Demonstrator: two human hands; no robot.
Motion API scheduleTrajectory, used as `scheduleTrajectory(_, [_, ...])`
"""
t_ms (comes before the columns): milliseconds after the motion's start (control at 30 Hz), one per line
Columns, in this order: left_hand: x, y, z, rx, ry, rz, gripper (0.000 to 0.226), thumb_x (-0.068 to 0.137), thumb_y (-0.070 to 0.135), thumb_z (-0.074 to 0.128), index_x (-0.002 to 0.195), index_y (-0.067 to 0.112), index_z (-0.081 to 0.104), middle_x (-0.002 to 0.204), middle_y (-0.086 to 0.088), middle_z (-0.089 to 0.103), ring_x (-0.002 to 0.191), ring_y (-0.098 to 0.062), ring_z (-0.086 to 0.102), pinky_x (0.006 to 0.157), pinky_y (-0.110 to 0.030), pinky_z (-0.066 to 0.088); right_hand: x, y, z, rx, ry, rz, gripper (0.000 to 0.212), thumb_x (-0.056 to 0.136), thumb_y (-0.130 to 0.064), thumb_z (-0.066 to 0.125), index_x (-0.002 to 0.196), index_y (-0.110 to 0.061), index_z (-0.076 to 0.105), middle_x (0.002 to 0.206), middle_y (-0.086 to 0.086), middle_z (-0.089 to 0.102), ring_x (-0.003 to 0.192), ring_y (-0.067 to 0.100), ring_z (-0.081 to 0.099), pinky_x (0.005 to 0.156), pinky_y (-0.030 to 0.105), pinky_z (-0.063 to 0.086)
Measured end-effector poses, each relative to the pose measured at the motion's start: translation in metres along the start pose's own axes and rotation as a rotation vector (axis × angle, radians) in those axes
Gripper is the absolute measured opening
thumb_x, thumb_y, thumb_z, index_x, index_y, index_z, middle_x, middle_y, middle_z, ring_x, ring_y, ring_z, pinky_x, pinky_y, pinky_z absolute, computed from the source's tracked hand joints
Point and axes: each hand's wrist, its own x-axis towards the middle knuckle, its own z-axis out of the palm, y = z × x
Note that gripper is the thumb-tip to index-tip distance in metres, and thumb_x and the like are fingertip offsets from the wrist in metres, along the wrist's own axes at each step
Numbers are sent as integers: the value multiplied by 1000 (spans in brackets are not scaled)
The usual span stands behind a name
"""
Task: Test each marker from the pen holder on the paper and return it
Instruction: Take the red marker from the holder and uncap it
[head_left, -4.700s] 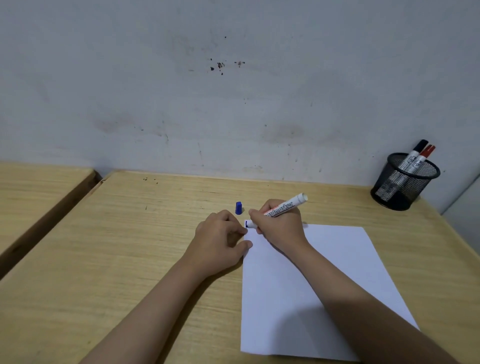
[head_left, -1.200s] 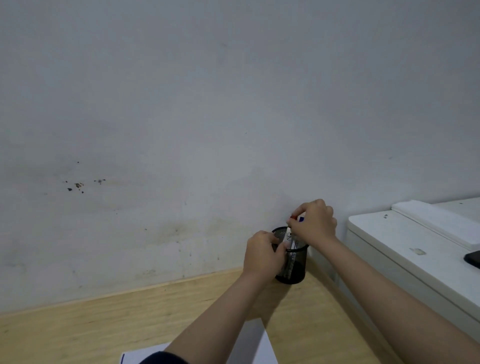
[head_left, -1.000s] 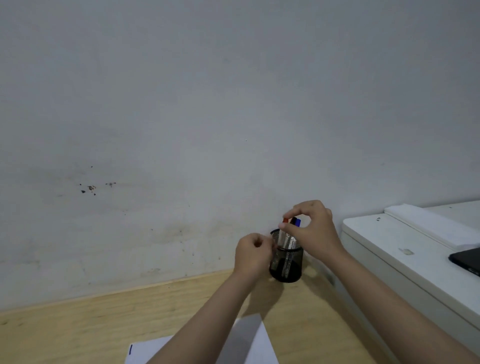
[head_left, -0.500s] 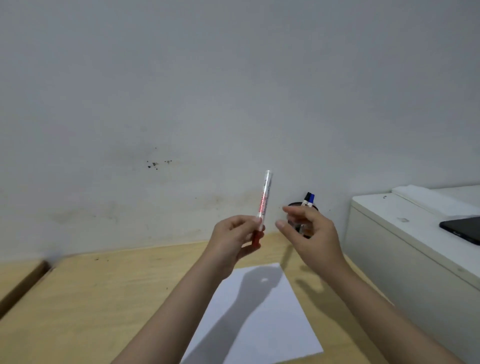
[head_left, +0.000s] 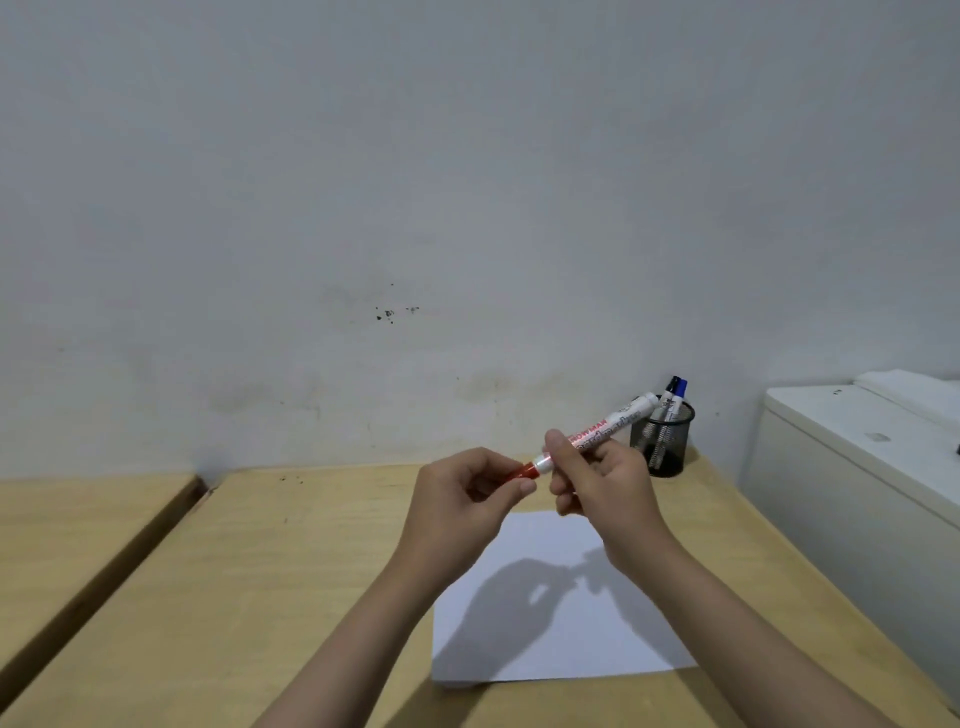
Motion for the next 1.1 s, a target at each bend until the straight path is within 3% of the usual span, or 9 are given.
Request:
scheduleTrajectory(167, [-6, -12, -3, 151, -69, 123, 5, 83, 11, 64, 80, 12, 68, 67, 4, 67, 62, -6, 59, 60, -12, 45, -1, 17, 10, 21, -10, 49, 29, 87, -27, 65, 66, -7, 60, 46, 0, 55, 37, 14, 47, 48, 30, 45])
scheduleTrajectory(367, [-2, -28, -13, 105, -105, -2, 14, 87, 11, 58, 77, 13, 68, 62, 1, 64, 58, -7, 56, 58, -19, 44, 1, 30, 14, -2, -80, -73, 20, 86, -25, 62, 74, -9, 63, 49, -2, 62, 45, 9, 53, 50, 23, 47])
scheduleTrajectory(467, [1, -41, -27, 119, -96, -69, 17, 87, 12, 59, 75, 19, 69, 64, 0, 66, 59, -6, 58, 61, -23, 47, 12, 32, 11, 57, 0, -96, 20, 84, -26, 63, 75, -9, 63, 51, -2, 60, 46, 8, 53, 50, 22, 47])
scheduleTrajectory(600, [17, -67, -52, 312, -48, -167, 7, 82, 15, 65, 84, 14, 72, 67, 7, 65, 54, 2, 54, 51, -5, 38, 25, 40, 4, 114, 90, -63, 18, 90, -16, 61, 75, -6, 63, 48, -5, 58, 46, 7, 50, 48, 22, 47])
scheduleTrajectory(667, [30, -84, -63, 490, -36, -211, 8, 80, 13, 65, 86, 12, 71, 72, 5, 64, 60, 3, 54, 50, -4, 36, 23, 48, 5, 79, 71, -52, 19, 90, -14, 61, 73, -6, 63, 48, -4, 59, 46, 7, 51, 47, 21, 47])
scheduleTrajectory(833, [51, -130, -65, 634, -185, -445, 10, 74, 7, 60, 80, 9, 69, 71, 2, 60, 66, -13, 57, 51, -19, 41, 21, 66, 11, -4, 6, -8, 17, 88, -11, 64, 71, -9, 64, 50, -1, 61, 46, 7, 54, 48, 21, 48])
scheduleTrajectory(967, [55, -152, -55, 649, -272, -464, 11, 75, 11, 58, 79, 8, 67, 76, 1, 62, 76, -18, 58, 56, -20, 42, 25, 76, 15, -42, -40, 15, 13, 88, -9, 63, 76, -3, 64, 49, -2, 63, 46, 6, 54, 47, 19, 47])
scheduleTrajectory(1033, [57, -157, -53, 597, -249, -462, 10, 78, 15, 59, 86, 13, 64, 77, 5, 60, 79, -18, 58, 56, -18, 40, 28, 81, 16, -56, -67, 23, 12, 88, -8, 62, 78, -1, 63, 48, -4, 64, 46, 4, 55, 47, 18, 47])
scheduleTrajectory(1100, [55, -161, -53, 536, -233, -488, 25, 78, 14, 58, 103, 15, 57, 85, 2, 60, 82, -18, 59, 63, -22, 41, 32, 86, 16, -68, -86, 39, 12, 87, -9, 64, 79, 0, 64, 49, -5, 65, 48, 5, 56, 48, 18, 48])
